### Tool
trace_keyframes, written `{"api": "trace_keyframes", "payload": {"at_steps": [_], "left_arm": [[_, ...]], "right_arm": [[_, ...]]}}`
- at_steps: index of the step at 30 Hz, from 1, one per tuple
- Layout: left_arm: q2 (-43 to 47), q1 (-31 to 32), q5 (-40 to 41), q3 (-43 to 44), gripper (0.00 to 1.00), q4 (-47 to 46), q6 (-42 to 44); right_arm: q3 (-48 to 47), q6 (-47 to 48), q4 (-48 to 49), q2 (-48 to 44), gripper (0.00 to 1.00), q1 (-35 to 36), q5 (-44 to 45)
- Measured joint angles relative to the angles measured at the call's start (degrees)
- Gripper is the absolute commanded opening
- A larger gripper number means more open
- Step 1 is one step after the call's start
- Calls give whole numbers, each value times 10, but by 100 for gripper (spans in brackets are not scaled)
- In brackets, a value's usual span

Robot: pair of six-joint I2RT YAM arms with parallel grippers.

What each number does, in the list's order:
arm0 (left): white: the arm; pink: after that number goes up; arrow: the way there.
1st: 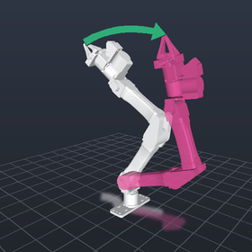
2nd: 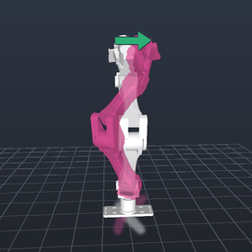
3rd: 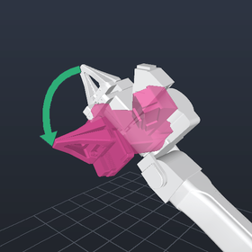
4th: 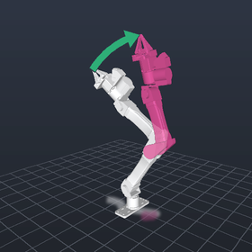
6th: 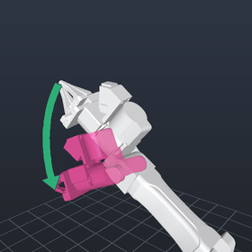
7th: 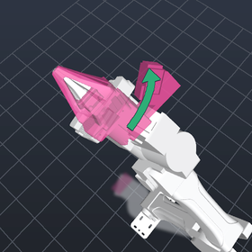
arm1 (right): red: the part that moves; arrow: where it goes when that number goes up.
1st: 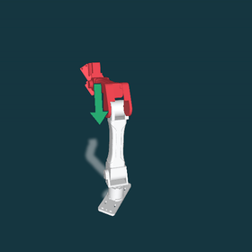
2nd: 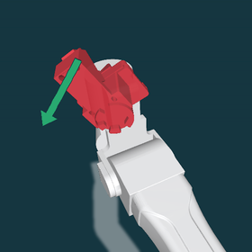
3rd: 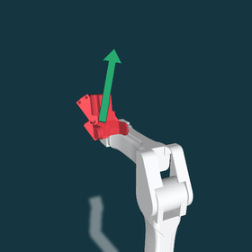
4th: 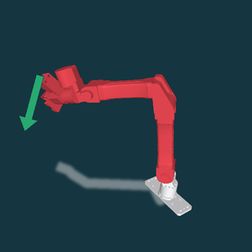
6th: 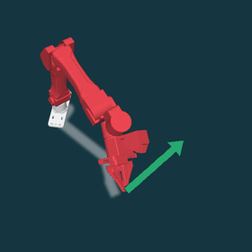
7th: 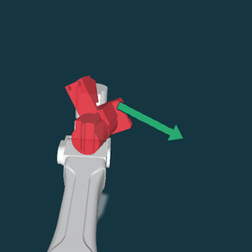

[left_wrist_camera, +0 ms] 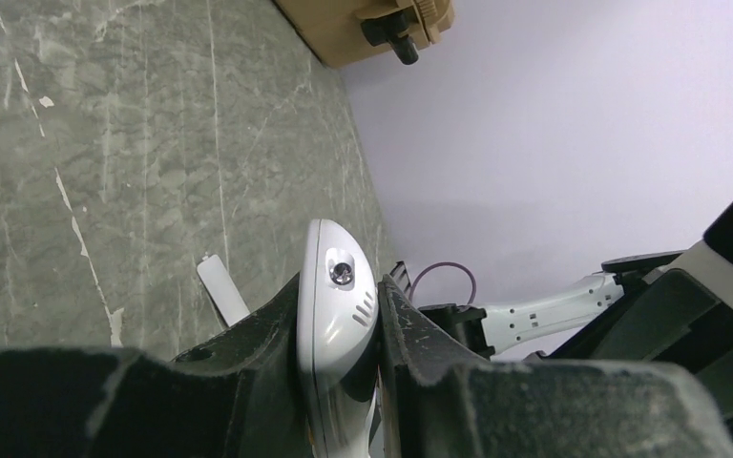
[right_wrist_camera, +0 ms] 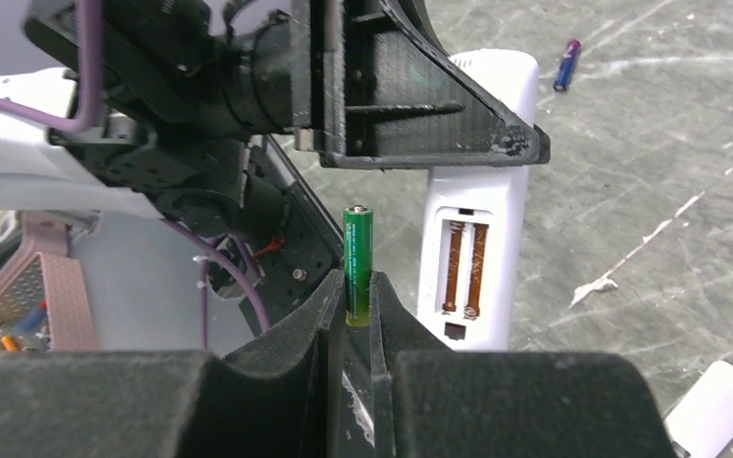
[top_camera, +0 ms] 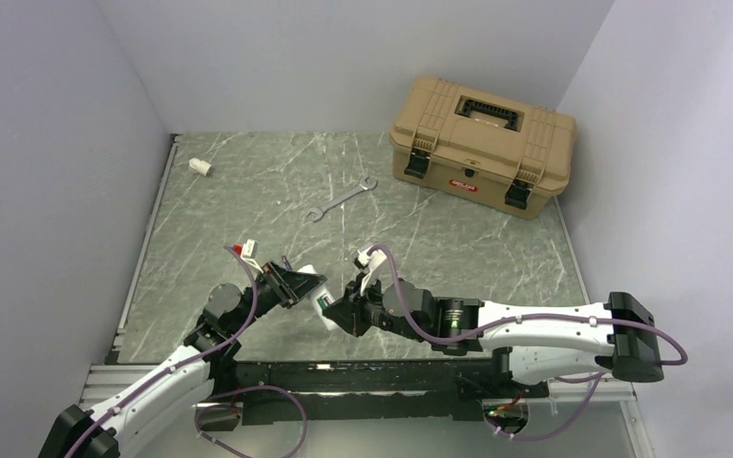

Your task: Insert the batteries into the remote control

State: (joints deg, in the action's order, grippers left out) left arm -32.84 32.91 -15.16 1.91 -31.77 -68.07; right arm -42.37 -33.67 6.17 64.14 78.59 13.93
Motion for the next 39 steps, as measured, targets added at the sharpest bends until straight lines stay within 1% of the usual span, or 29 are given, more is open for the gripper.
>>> {"api": "trace_keyframes", "payload": {"at_steps": [15,21,39], "left_arm": [[0,1,-2,-1,0,-1,-18],[-15,1,-8,-1,0,-11,-23],[-14,1,-14,-1,0,-13,-26]], "right_arm": [[3,1,0,45,0,3,62],[3,5,-1,67,0,3,80],[-3,16,-3,88,0,4,100]]}}
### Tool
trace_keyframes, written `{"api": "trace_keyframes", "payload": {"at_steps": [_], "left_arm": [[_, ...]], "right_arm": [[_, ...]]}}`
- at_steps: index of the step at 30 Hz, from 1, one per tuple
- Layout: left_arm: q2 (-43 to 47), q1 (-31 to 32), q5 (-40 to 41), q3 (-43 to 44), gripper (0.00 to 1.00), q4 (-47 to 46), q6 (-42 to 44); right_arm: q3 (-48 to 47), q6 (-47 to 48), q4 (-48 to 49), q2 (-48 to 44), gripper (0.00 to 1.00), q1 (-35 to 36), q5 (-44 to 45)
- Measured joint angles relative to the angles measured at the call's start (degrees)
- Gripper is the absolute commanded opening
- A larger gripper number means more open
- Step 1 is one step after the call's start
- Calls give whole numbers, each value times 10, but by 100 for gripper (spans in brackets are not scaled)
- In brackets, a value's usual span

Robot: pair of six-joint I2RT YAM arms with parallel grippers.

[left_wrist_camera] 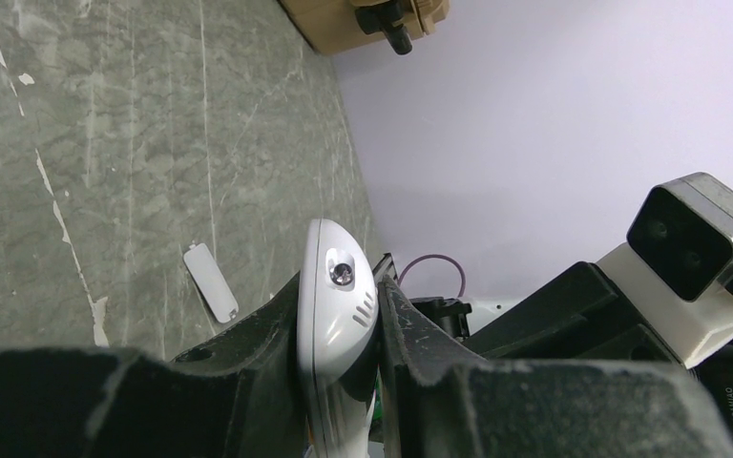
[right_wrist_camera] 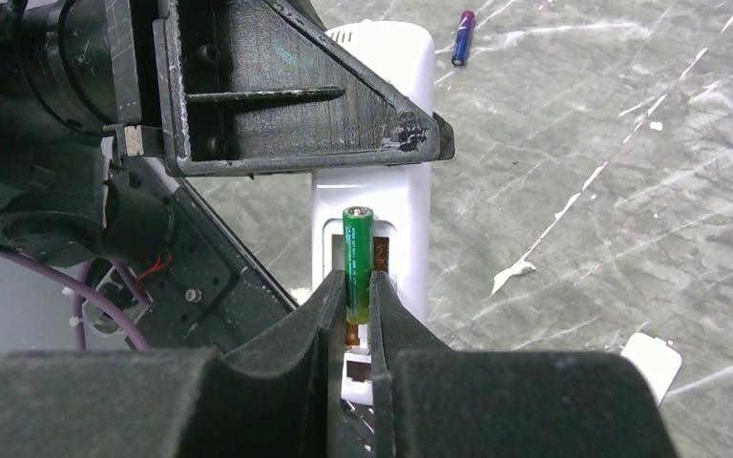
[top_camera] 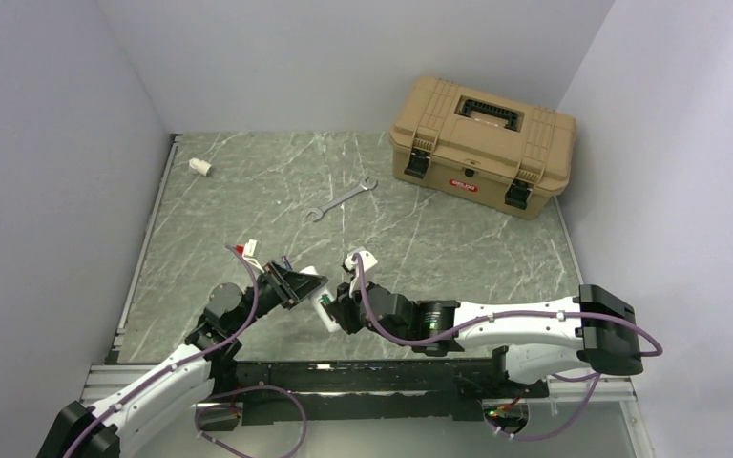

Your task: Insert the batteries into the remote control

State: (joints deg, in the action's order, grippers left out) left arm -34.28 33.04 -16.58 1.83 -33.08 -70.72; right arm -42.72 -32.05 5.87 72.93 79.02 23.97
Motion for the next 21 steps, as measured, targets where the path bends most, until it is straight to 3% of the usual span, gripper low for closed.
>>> {"api": "trace_keyframes", "payload": {"at_steps": [21], "left_arm": [[1,0,0,-2,0,8,0]], "right_arm": [[-7,19,-31,-12,0,10,29]]}}
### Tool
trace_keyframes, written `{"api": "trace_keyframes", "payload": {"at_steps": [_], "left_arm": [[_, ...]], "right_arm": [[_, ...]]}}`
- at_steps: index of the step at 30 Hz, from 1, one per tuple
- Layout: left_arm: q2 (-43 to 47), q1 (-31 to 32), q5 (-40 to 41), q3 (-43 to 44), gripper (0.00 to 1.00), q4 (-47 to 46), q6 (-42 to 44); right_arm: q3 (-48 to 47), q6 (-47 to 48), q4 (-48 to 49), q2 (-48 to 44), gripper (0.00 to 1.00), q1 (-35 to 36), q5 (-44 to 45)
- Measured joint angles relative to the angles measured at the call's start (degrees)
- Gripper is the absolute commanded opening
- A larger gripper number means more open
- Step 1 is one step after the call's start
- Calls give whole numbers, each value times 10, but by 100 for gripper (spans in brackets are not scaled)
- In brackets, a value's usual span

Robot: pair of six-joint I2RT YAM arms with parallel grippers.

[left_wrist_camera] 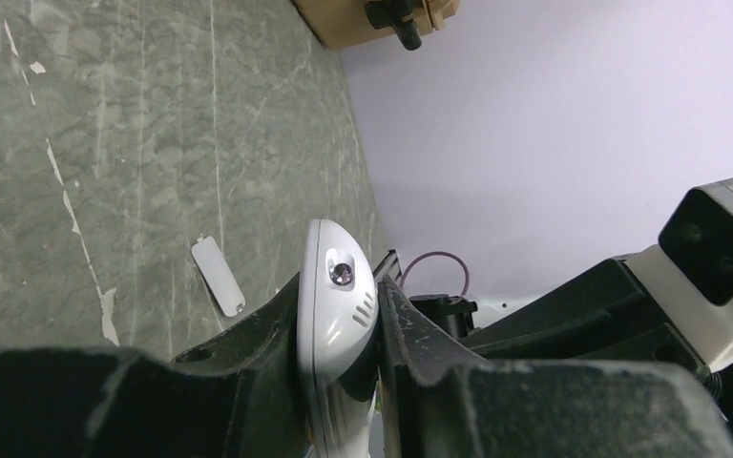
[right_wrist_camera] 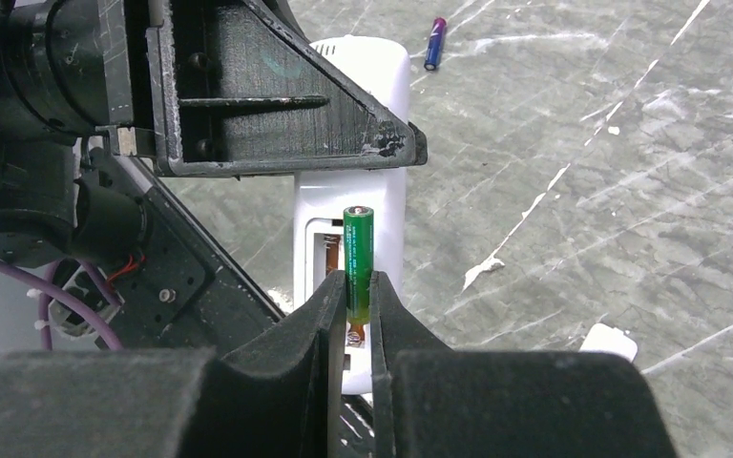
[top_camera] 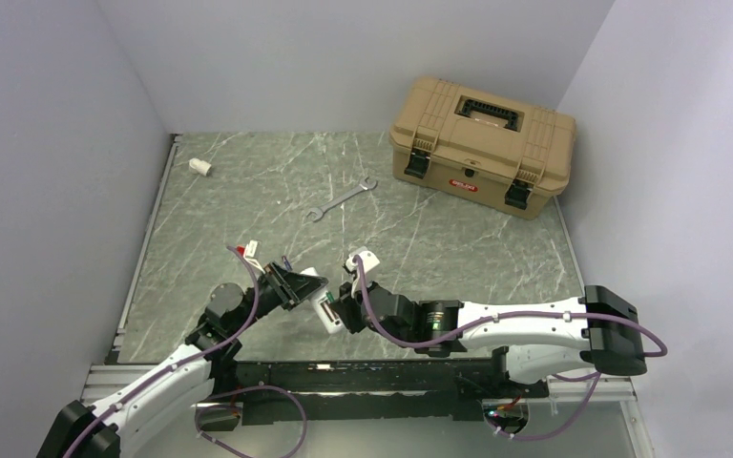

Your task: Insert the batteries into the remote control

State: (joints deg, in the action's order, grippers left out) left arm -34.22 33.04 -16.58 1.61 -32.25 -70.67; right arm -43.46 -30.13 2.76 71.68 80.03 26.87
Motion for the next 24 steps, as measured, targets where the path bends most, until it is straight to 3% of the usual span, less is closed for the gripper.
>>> {"api": "trace_keyframes", "payload": {"at_steps": [24], "left_arm": [[-5,0,0,0,0,1,0]], "right_arm": [[-8,-8,-1,19,0,3,-2]]}}
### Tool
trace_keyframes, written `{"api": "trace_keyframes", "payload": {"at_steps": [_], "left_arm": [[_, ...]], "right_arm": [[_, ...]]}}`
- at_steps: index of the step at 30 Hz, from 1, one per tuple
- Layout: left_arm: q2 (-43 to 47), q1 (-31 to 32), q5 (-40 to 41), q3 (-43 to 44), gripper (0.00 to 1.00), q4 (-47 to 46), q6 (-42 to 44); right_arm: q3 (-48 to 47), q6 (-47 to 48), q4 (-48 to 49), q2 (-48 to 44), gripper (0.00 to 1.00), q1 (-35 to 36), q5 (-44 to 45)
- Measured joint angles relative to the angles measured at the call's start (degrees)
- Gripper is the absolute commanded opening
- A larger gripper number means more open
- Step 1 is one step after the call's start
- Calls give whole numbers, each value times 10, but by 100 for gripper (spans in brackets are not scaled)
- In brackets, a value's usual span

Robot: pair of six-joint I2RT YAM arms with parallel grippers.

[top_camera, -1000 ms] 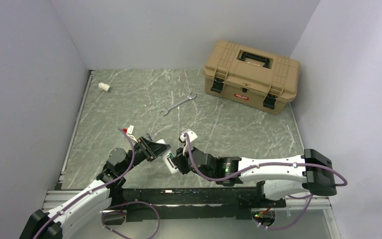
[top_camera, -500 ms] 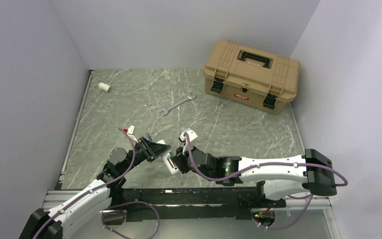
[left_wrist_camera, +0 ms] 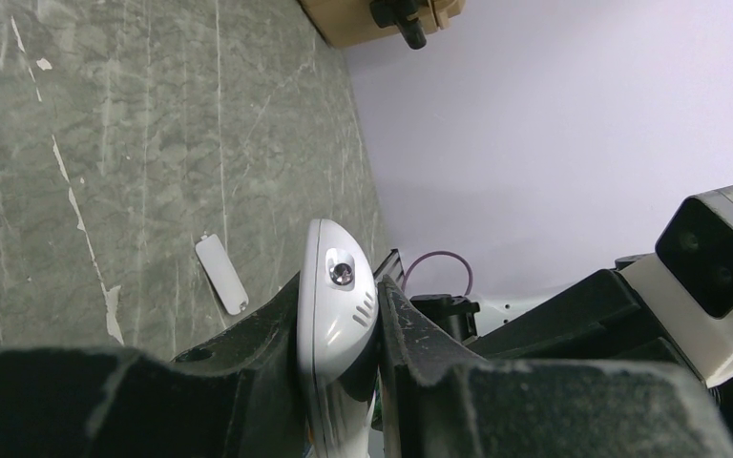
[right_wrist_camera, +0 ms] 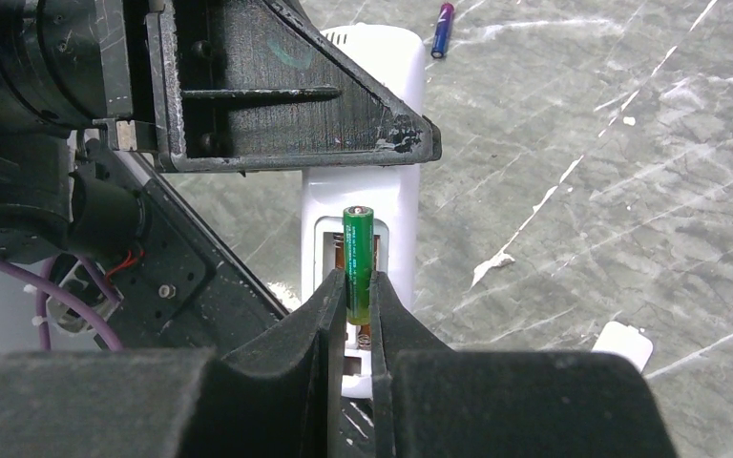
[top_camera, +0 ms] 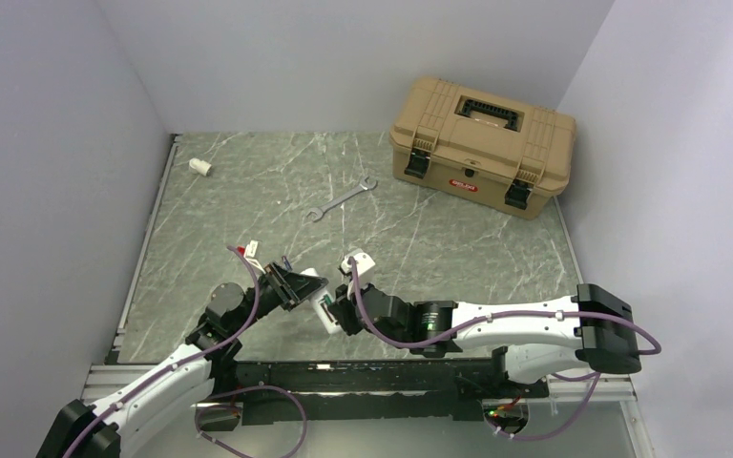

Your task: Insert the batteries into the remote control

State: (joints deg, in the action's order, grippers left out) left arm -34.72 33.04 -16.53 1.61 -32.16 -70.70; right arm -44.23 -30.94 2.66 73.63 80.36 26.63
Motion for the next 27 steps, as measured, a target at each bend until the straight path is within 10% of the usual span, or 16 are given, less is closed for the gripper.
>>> {"api": "trace_keyframes", "payload": {"at_steps": [27], "left_arm": [[16,0,5,-4,0,4,0]], "right_arm": [[-8,-4,-1,5,13,1,1]]}}
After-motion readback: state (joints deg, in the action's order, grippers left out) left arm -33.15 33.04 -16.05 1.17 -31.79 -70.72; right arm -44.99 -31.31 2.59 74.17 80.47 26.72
